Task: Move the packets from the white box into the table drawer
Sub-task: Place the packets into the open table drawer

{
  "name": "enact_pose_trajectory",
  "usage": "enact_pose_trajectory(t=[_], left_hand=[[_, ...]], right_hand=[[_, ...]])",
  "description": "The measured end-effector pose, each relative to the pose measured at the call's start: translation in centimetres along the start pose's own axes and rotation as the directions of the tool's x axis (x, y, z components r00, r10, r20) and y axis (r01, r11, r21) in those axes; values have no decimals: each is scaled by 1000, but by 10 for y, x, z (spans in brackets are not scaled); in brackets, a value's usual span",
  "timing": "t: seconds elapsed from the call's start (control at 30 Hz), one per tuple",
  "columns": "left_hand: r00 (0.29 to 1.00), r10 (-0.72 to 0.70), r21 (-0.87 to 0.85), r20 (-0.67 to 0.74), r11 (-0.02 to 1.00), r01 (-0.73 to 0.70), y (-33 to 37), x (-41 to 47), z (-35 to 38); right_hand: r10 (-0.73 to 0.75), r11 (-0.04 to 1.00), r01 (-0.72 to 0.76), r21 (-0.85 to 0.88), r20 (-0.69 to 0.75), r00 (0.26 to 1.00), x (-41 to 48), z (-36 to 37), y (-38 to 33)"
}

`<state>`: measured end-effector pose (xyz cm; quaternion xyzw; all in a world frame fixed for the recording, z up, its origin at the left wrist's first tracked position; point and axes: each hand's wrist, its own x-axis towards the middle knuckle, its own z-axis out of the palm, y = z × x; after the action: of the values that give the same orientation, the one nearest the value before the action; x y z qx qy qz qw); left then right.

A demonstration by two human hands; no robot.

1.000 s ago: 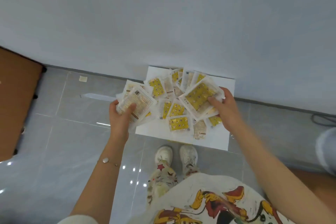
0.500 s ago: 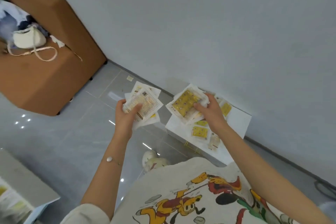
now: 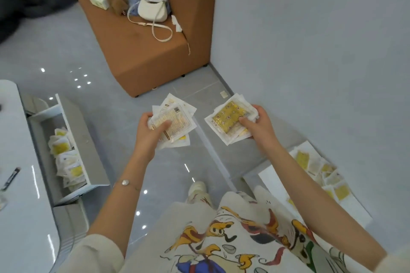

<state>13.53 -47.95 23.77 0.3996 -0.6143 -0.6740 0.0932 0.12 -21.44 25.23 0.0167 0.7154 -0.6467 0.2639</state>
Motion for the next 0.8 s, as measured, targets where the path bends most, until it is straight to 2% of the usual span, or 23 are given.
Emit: enact_pose_trajectory(t=[0.2, 0.47, 0.63, 0.8], left_hand=[[991, -12, -108, -132, 994, -2, 18, 38, -59], [951, -77, -243, -298, 970, 2, 27, 97, -90], [895, -144, -335, -422, 942, -7, 42, 135, -106], [801, -184, -417, -569, 904, -89, 48, 147, -132]], right_hand=[[3, 999, 1, -32, 111, 994, 52, 84, -34], [47, 995, -17, -102, 294, 955, 146, 171, -66], [68, 986, 1, -167, 407, 911, 209, 218, -86], [105, 973, 30, -229, 552, 827, 257, 278, -109]])
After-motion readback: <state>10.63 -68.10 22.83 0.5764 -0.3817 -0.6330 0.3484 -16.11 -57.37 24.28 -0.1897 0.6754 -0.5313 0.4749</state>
